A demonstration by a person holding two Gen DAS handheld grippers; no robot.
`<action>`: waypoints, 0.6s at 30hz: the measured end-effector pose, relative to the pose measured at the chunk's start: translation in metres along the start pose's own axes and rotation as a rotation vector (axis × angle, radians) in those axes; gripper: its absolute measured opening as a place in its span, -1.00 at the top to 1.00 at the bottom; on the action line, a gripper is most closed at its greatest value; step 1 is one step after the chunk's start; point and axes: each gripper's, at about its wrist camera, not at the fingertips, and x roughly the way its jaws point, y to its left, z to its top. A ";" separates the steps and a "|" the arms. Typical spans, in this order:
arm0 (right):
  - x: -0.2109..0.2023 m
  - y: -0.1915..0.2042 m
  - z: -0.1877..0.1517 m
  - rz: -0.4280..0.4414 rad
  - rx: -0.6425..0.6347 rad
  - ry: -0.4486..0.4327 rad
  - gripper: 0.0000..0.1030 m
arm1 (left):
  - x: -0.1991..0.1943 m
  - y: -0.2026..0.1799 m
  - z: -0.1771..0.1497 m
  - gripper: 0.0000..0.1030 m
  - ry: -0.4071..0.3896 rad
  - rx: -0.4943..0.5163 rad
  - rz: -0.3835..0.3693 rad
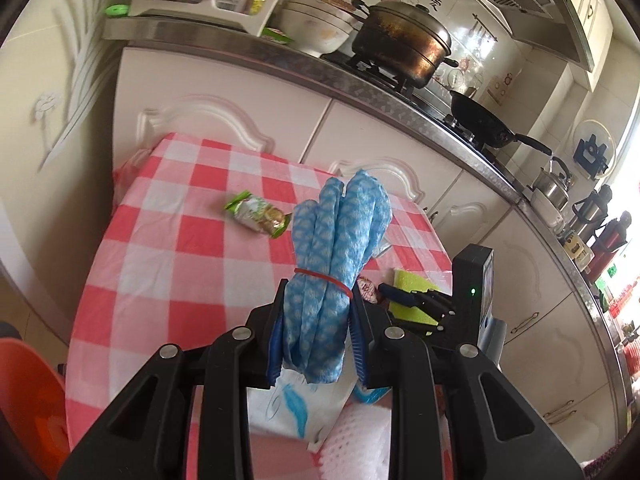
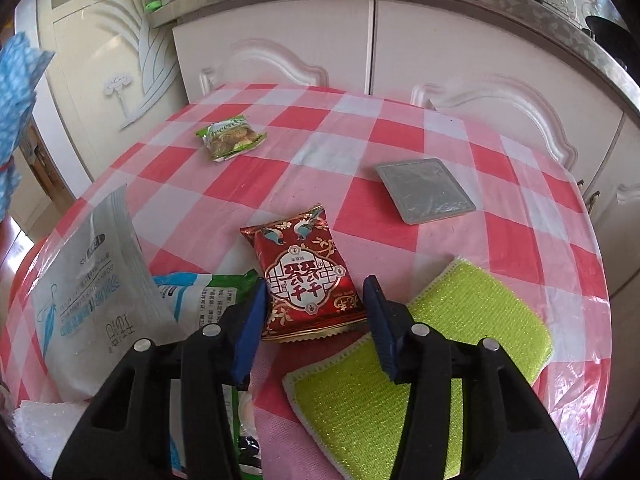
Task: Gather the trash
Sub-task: 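Carry the blue cloth and red packet with both tools over the orange bucket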
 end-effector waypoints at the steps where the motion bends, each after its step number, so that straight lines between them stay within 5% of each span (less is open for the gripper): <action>1: 0.000 -0.001 0.000 0.003 0.004 -0.001 0.05 | -0.005 0.004 -0.004 0.44 -0.001 -0.010 0.003; 8: -0.011 -0.010 0.000 0.016 0.063 -0.045 0.08 | -0.028 0.025 -0.030 0.44 0.002 -0.038 0.048; 18: -0.079 0.003 0.013 0.049 0.110 -0.205 0.08 | -0.068 0.064 -0.057 0.44 -0.008 -0.094 0.105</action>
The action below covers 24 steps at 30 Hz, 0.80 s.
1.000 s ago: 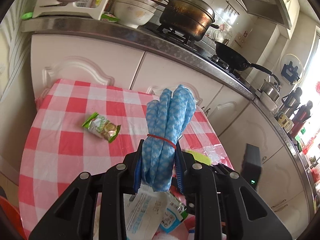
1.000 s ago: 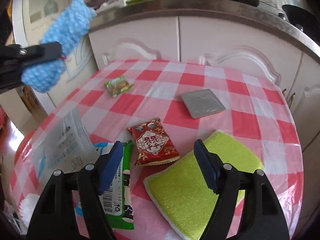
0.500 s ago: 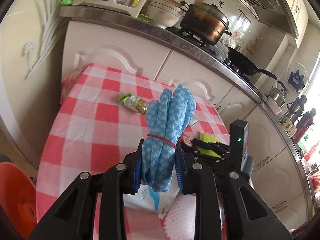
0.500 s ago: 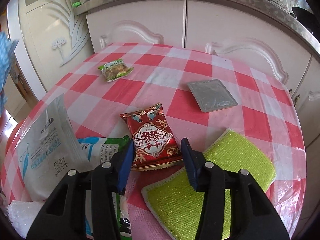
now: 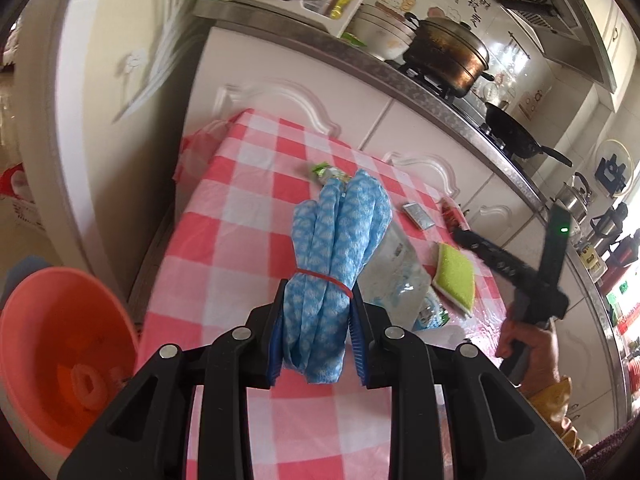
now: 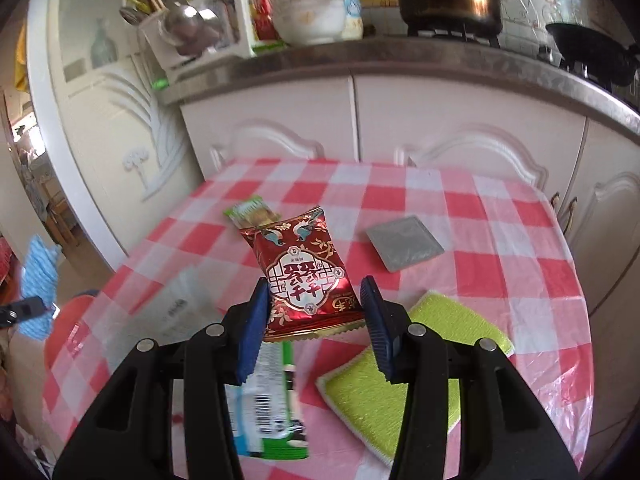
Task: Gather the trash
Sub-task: 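Carry the blue cloth and red packet with both tools over the orange bucket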
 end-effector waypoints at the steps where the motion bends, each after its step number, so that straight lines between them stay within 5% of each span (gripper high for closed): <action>1: -0.008 0.007 0.003 0.013 -0.004 -0.016 0.08 | -0.006 0.007 -0.002 0.44 -0.005 -0.014 0.011; 12: -0.056 0.106 0.024 0.209 -0.095 -0.075 0.08 | -0.072 0.085 -0.029 0.44 -0.075 -0.138 0.143; 24: -0.043 0.261 0.013 0.439 -0.311 0.019 0.08 | -0.141 0.147 -0.048 0.44 -0.183 -0.235 0.232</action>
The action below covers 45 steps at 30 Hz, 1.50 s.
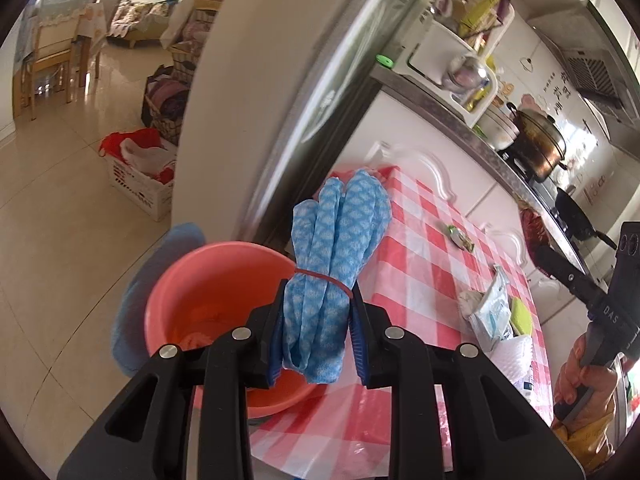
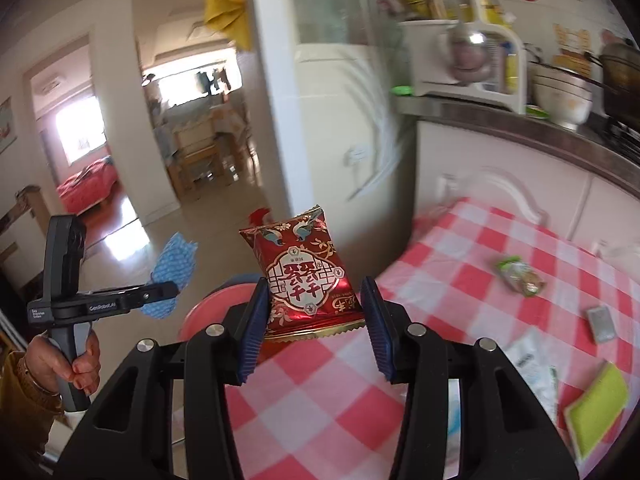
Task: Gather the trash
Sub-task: 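Carry the blue cloth and red packet with both tools over the orange bucket, then open both tools to drop the cloth and packet into the bucket, then move both tools back over the remaining table items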
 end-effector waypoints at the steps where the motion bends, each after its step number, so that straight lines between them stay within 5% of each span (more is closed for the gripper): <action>1: 0.008 0.008 0.001 0.018 -0.009 0.013 0.08 | -0.003 0.006 -0.001 0.44 -0.005 -0.008 0.004; 10: 0.091 0.058 -0.009 0.099 -0.054 0.182 0.08 | -0.008 0.048 -0.014 0.43 -0.001 -0.055 0.070; 26: 0.168 0.092 -0.058 0.041 -0.112 0.412 0.06 | 0.092 0.065 -0.053 0.39 0.193 -0.044 0.180; 28: 0.166 0.090 -0.061 0.037 -0.101 0.406 0.01 | 0.099 0.065 -0.055 0.25 0.205 -0.038 0.187; 29: 0.164 0.088 -0.061 0.035 -0.090 0.402 -0.03 | 0.103 0.065 -0.056 -0.12 0.212 -0.042 0.204; 32: 0.152 0.081 -0.059 0.034 -0.057 0.372 -0.31 | 0.100 0.067 -0.056 -0.48 0.208 -0.072 0.232; 39: 0.101 0.056 -0.053 0.023 0.010 0.257 -0.65 | 0.065 0.068 -0.048 -0.72 0.118 -0.152 0.199; 45: 0.042 0.018 -0.051 0.022 0.136 0.133 -0.70 | 0.031 0.053 -0.047 -0.78 0.007 -0.148 0.156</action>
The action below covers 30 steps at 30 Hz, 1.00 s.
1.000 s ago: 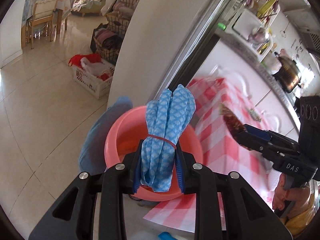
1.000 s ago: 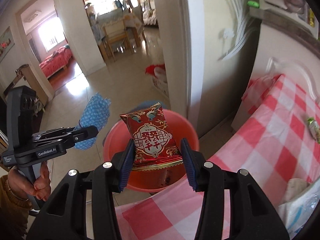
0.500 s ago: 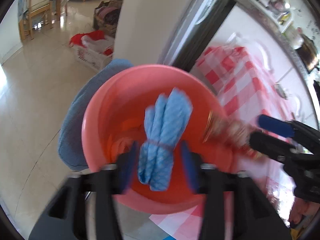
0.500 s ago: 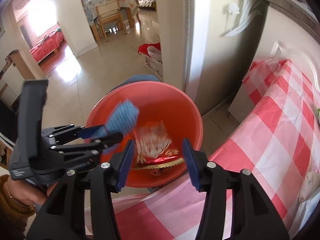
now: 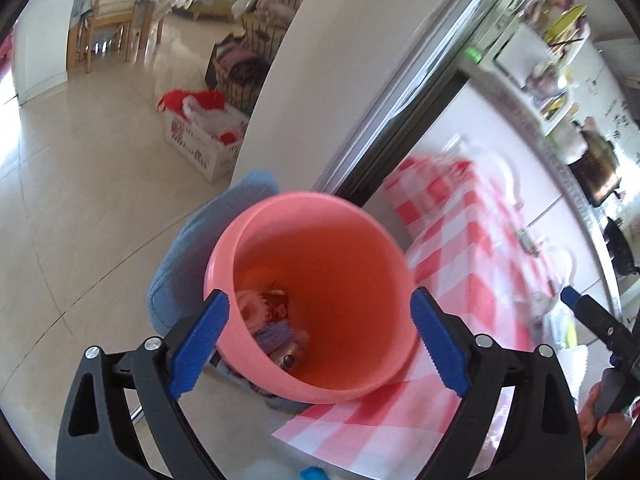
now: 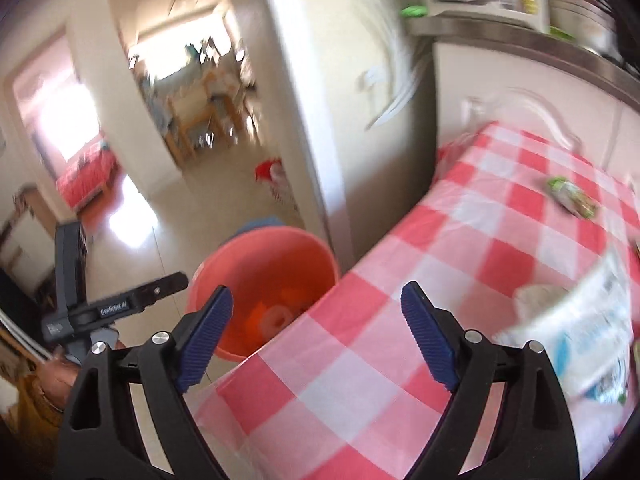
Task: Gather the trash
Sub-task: 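Move both tools back over the remaining table items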
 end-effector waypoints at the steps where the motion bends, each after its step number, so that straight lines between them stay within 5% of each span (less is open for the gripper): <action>1: -0.012 -0.007 -0.003 0.012 0.029 -0.029 -0.70 | -0.004 -0.003 -0.001 -0.81 -0.016 0.002 -0.016; 8: -0.057 -0.037 -0.020 0.056 0.131 -0.149 -0.72 | -0.017 -0.026 -0.012 -0.81 -0.008 -0.018 -0.126; 30: -0.139 -0.108 -0.079 -0.033 0.268 -0.352 -0.72 | 0.000 -0.162 -0.062 -0.81 0.179 0.241 -0.187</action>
